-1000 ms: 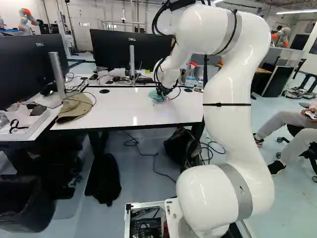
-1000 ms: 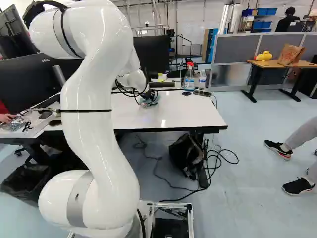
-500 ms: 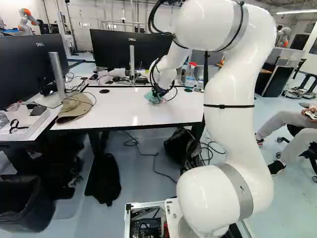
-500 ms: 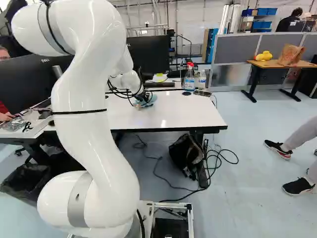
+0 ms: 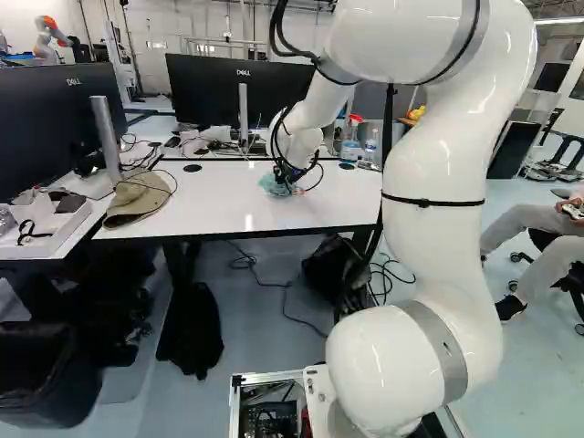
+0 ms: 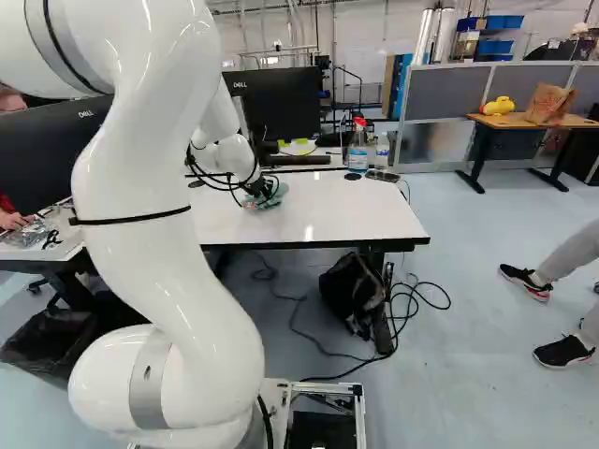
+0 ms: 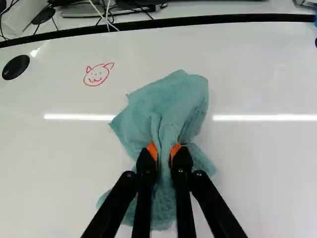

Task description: Clean the table with the green towel

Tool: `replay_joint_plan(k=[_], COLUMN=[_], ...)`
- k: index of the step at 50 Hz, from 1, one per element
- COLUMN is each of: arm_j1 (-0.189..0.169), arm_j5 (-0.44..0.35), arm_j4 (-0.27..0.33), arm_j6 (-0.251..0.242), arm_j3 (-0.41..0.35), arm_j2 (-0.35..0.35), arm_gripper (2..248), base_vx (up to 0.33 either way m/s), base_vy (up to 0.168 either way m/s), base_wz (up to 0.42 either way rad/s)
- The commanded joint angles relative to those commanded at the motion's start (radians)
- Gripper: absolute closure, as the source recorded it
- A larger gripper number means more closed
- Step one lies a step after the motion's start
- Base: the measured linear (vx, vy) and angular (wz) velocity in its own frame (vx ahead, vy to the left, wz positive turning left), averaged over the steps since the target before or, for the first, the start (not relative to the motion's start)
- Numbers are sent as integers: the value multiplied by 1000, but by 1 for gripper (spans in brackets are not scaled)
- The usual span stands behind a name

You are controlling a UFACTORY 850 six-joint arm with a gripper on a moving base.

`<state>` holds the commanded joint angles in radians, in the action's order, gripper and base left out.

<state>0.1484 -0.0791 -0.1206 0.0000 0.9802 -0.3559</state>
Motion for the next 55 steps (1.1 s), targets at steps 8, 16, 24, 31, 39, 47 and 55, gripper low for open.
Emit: replay_joint_plan(k=[8,16,24,31,39,47,55], arm_j1=[15,29,34,23,-1,-25,-42], arm_j5=[0,0,0,0,0,0,0], arm_j4=[0,0,0,0,0,0,0], arm_j6=[0,0,0,0,0,0,0], arm_j3=[-39,-78,-118,-137,-137,-119,-86], arm_j2=[31,63,97,113,112,97,70], arm_gripper=[203,203,203,203,203,203,203], base_vx=[0,0,0,0,0,0,0], base_vy=[0,0,0,0,0,0,0], base_wz=[0,0,0,0,0,0,0])
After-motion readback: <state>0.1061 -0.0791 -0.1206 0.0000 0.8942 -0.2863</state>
